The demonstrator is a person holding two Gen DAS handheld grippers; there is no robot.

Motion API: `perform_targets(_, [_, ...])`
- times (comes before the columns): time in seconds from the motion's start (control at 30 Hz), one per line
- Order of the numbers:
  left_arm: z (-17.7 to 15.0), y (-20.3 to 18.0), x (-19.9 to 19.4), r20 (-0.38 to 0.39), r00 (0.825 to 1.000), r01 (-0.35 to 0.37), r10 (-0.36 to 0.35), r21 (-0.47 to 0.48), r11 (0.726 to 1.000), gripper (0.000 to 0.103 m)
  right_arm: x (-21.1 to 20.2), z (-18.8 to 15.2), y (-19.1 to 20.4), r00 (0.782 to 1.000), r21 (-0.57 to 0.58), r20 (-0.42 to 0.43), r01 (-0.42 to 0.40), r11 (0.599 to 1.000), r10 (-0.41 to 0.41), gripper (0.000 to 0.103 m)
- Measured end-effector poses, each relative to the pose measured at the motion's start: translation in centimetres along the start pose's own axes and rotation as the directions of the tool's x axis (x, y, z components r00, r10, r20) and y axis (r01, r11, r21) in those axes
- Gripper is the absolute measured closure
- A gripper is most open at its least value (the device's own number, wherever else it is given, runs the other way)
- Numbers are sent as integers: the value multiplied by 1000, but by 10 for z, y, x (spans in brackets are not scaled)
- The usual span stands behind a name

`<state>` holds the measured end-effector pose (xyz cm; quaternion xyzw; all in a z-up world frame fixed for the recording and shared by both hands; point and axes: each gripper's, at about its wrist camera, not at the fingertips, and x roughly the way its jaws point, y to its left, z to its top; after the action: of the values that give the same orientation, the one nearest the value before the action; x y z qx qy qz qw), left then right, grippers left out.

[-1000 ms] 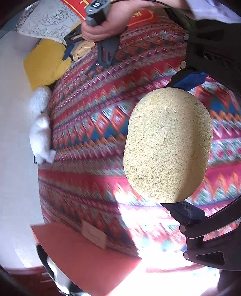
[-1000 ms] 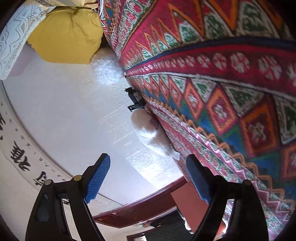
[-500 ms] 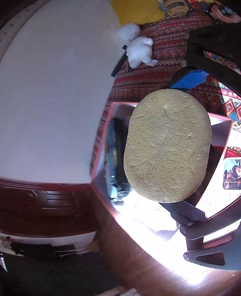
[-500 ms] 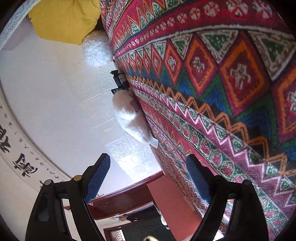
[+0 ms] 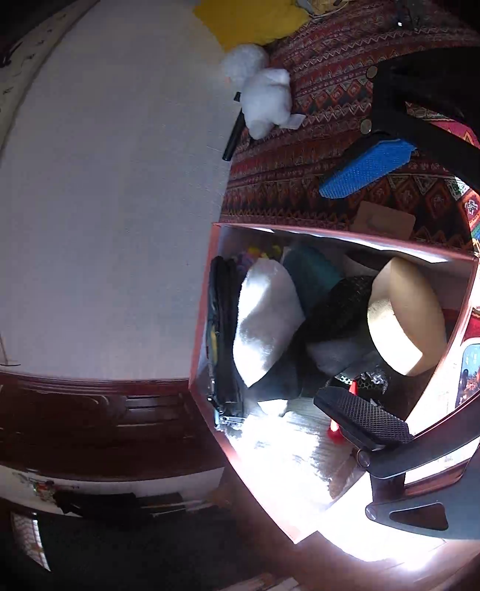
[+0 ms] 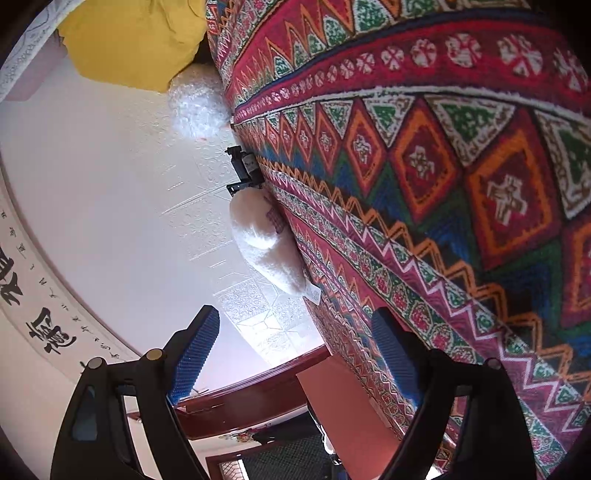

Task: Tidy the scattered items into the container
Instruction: 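Carry the yellow sponge to the box and release it with the left gripper, then grasp the white plush panda with the left gripper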

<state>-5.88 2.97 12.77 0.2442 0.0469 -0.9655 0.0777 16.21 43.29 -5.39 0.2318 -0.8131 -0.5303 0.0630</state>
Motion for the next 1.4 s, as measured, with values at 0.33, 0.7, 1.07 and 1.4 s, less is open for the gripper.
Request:
perform_targets(0.33, [-75, -164, 43, -79, 986, 167, -148, 386, 907, 0, 7, 2, -12, 1000, 66, -5, 23, 998, -23, 17])
perform_targets(0.7, [-76, -418, 243, 161, 978, -206, 130, 833, 514, 0, 1, 13, -22, 999, 180, 19, -46, 983, 43, 17])
perform_targets(1.07, [-58, -524, 410, 123, 972, -207, 202, 855, 475, 48, 6, 25, -7, 996, 189, 28, -85, 978, 81, 15])
perform_targets(1.4, [-31, -457, 313, -71, 997, 71, -28, 710, 700, 68, 19, 16, -1, 999, 130, -21, -37, 991, 41, 15])
